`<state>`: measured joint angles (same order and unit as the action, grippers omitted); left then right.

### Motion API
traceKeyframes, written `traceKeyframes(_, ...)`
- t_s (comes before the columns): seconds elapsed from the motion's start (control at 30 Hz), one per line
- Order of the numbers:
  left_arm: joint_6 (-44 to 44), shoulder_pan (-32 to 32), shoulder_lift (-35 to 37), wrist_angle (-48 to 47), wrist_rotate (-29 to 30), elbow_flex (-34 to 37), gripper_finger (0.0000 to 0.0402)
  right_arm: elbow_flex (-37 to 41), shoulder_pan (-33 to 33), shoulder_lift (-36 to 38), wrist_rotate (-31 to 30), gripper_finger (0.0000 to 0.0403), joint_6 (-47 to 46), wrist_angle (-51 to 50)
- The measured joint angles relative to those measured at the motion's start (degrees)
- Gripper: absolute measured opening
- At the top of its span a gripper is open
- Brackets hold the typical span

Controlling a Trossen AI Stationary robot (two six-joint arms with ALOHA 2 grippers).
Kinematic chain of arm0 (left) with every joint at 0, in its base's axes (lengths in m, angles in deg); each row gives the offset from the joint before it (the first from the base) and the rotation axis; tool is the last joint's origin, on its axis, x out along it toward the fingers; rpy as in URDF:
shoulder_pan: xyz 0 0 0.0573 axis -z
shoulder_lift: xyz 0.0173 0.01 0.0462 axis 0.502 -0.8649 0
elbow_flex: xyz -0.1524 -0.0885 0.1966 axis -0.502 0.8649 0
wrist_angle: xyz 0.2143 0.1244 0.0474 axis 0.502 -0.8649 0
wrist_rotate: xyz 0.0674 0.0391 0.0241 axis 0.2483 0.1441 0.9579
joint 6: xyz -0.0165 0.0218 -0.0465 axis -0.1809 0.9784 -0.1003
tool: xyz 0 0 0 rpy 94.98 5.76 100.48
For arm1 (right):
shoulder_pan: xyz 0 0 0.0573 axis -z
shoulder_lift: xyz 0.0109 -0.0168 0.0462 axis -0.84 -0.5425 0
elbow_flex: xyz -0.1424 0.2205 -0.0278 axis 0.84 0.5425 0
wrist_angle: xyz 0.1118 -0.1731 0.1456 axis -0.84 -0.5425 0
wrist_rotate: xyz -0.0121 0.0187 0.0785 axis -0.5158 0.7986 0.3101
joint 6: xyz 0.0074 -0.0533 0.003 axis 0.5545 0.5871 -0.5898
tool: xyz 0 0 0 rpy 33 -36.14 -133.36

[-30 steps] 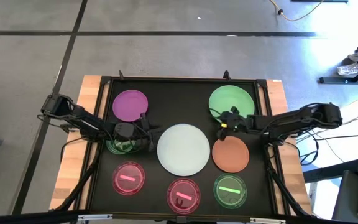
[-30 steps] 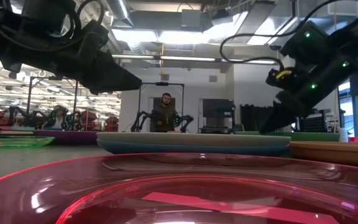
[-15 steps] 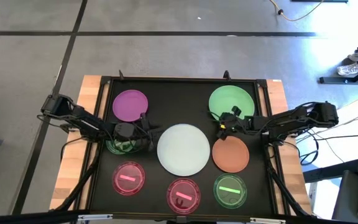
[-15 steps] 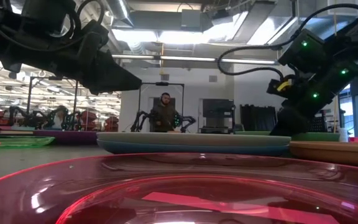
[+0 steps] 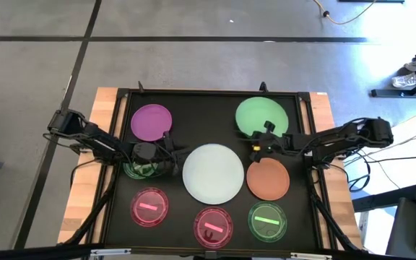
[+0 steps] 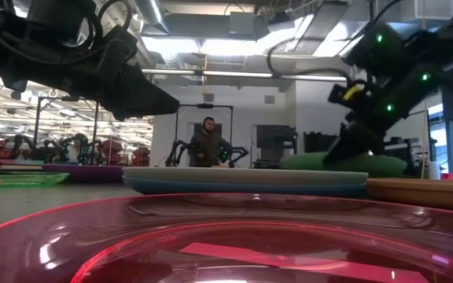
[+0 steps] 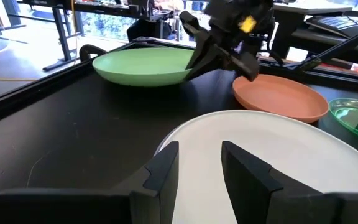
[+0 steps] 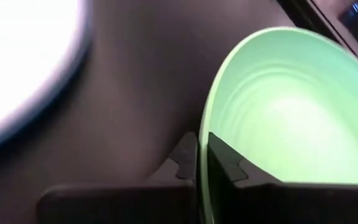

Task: Stack plastic plates
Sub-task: Stack the light green plate on top of the white plate

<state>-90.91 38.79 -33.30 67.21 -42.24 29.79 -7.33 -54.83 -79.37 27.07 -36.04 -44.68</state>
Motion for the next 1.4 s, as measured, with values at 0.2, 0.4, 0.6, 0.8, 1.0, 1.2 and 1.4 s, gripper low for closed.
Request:
traceKeyframes(0.2, 0.0, 0.01, -0.01, -0.06, -0.02, 0.0, 0.0114, -5.08, -8.77, 0.0, 0.34, 0.0008, 5.36, 0.1)
traceKeyframes(0.4, 0.0, 0.01, -0.02, -0.06, -0.02, 0.0, 0.0114, -10.83, -16.29, 0.0, 3.47, 0.0004, 8.92, 0.17)
traceKeyframes(0.6, 0.0, 0.17, 0.0, -0.06, -0.02, 0.0, 0.0114, -13.61, -21.83, 0.04, 14.48, 0.0002, 9.38, 1.79)
traceKeyframes(0.8, 0.0, 0.56, 0.0, -0.06, -0.02, 0.0, 0.0114, -13.72, -25.28, -0.83, 18.96, 0.0002, 10.15, 6.44)
traceKeyframes(1.0, -0.15, 0.56, -0.02, -0.28, 0.01, 0.0, 0.0114, -13.75, -25.71, -7.25, 23.73, 0.0001, 10.29, 12.99)
traceKeyframes(1.2, -0.27, 0.57, -0.02, 0.07, -0.01, -0.07, 0.0114, -13.73, -25.57, -15.41, 26.2, 0.0005, 9.53, 18.24)
traceKeyframes(1.4, -0.26, 0.8, -0.02, -0.18, -0.02, -0.07, 0.0114, -15.43, -25.53, -19.21, 28.02, 0.0007, 9.48, 18.26)
